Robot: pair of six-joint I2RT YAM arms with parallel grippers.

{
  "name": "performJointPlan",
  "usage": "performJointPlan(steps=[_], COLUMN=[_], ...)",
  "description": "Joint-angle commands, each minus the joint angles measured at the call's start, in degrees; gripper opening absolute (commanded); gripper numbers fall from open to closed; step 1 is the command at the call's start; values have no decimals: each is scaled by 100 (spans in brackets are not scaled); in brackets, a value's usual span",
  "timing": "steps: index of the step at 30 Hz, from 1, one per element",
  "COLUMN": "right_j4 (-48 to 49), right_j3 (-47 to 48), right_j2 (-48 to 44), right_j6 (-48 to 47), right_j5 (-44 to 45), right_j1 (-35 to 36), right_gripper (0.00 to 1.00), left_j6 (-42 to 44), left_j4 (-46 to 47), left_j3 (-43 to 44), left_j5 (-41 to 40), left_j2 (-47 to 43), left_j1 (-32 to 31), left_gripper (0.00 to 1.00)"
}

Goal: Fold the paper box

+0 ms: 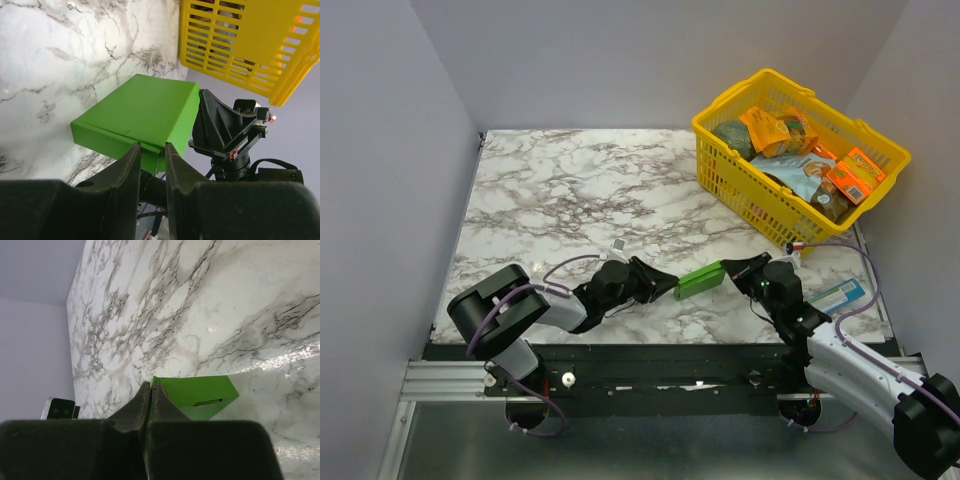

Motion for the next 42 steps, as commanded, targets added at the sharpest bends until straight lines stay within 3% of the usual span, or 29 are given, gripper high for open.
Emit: performJointPlan(steps=[1, 10, 13, 17, 19, 26, 34, 42], right_j4=[-1116, -1791, -1967, -2153, -2196, -2109, -1969, -1924], right_j3=[-378, -255, -264, -246, -238, -141, -62, -79], right_j2=[192, 60, -89, -274, -344, -186, 7, 24], right_j6=[-300, -405, -405, -388, -362, -335, -344, -335], right_j5=[-313, -129, -50, 65, 109, 127, 74, 47], right_j1=[105, 105, 105, 105, 105, 114, 114, 132], right_gripper=[1, 0, 0, 0, 0, 1, 0, 1], left_j6=[804, 2379, 2739, 2925, 2829, 2214, 1475, 1176], left_j4=[-412, -2161, -2644, -3112, -3305, -3209, -2420, -1654], left_j3=[370, 1012, 1170, 1293, 1241, 793, 468, 581], left_j5=[13, -680, -926, -928, -831, -189, 259, 329], left_j2=[-84, -744, -1103, -1394, -1517, -1790, -1729, -1035], left_j1=[-52, -52, -52, -9, 0, -17, -167, -255], left_gripper=[26, 27, 32, 62, 70, 84, 86, 85])
